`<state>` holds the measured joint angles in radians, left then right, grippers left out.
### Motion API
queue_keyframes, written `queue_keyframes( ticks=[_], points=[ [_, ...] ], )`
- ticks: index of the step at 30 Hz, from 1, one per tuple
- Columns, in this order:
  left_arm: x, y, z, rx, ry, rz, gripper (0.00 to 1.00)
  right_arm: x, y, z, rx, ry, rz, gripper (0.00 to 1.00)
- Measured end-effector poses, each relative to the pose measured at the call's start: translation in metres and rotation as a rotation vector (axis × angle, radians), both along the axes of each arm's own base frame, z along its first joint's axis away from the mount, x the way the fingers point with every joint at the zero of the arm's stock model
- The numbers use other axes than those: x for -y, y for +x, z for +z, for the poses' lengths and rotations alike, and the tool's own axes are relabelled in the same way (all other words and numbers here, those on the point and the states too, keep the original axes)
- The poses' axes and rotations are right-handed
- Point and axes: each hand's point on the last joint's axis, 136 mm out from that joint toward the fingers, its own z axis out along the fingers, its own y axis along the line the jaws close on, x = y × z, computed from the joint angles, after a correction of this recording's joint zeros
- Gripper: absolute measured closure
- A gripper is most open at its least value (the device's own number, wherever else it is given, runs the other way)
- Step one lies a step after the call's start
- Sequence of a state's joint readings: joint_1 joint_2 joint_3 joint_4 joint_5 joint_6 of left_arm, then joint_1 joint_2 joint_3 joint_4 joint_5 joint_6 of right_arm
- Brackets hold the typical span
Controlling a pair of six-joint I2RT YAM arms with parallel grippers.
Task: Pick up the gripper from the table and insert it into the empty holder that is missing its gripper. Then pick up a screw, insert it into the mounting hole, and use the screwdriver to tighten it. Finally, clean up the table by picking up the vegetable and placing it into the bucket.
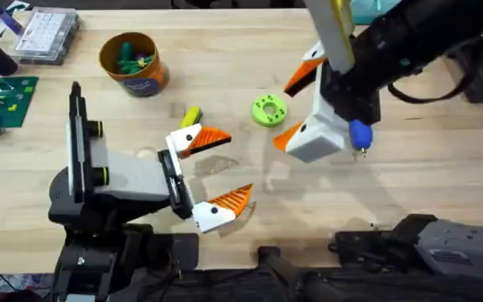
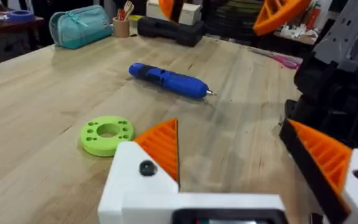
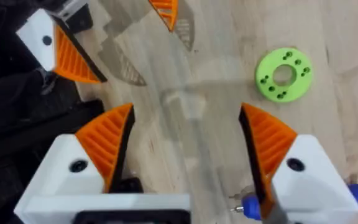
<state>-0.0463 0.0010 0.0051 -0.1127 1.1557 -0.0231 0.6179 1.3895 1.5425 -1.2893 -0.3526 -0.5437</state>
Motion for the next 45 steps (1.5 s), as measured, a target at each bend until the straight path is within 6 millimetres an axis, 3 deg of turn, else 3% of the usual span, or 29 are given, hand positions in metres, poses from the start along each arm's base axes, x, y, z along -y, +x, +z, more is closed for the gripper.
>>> queue_keyframes(
  ticks=[9, 45],
  points=[
    [0.0, 0.0, 0.0, 0.0, 0.0, 0.0, 0.013, -0.0032, 0.0107, 0.0049, 0.04, 0.039, 0.01, 0.005],
    [0.0, 0.0001, 0.0001, 0.001, 0.0, 0.0, 0.013, -0.0063, 0.0037, 0.0065, 0.009, 0.064, 0.027, 0.005]
  ],
)
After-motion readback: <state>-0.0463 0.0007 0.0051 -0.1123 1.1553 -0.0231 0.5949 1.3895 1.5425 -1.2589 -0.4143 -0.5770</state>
